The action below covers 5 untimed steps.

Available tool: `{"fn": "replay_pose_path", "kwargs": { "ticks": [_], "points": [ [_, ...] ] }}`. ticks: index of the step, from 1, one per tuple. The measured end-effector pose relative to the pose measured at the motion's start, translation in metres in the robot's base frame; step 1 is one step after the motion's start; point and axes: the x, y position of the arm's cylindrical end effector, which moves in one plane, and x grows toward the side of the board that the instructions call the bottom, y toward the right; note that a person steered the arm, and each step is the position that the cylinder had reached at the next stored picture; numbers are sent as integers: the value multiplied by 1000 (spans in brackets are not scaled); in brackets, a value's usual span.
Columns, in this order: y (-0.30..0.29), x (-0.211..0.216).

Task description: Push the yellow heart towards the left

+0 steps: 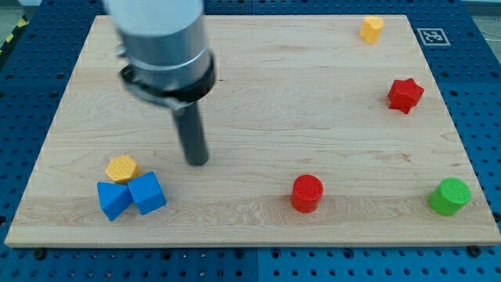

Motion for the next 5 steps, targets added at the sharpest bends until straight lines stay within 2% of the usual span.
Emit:
{"fn": "replay_pose_path", "kwargs": {
  "ticks": [4,5],
  "points": [
    [298,-164],
    [382,-191]
  ]
}}
